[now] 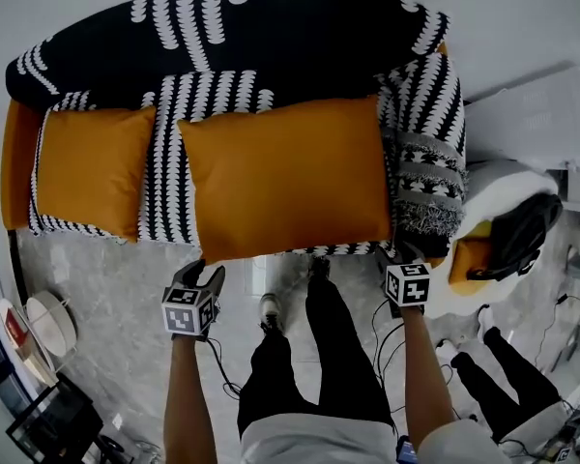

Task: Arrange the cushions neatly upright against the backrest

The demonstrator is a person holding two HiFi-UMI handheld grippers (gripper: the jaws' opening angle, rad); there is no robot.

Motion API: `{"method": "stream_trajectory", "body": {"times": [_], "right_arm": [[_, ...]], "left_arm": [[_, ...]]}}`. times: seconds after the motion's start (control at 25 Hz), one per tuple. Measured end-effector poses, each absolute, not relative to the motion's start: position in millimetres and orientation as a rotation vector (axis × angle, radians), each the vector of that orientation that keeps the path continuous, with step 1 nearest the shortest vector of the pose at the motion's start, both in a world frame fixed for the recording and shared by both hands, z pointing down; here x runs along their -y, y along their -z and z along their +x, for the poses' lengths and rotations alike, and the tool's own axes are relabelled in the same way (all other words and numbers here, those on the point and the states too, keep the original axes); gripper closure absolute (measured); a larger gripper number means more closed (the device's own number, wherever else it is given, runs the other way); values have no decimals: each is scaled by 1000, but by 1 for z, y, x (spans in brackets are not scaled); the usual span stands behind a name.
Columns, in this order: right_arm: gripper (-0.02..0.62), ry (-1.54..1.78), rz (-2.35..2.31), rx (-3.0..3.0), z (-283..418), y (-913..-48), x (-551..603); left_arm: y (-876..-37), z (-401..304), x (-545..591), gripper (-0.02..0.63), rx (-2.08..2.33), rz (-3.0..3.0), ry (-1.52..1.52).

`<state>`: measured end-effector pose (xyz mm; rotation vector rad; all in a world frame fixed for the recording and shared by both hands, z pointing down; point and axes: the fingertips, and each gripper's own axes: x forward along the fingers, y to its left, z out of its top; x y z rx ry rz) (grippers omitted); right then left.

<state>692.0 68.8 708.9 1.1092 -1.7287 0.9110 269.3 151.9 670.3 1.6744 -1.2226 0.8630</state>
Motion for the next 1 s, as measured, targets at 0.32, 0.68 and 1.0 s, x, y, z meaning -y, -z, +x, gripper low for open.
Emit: {"method": "stream_trajectory", "body": {"times": [0.32, 0.68, 1.0], "right_arm": [[376, -908, 1140, 1643, 703, -752, -71], [376, -803, 1084, 1591, 717, -778, -71], [376, -752, 1083, 1575, 713, -790, -60]], "left_arm": [[-706, 264, -164, 365, 1212, 1659, -897], [-732, 249, -176, 359, 1216, 1635, -914], [-752, 246, -171, 360, 1227, 1616, -938]]}}
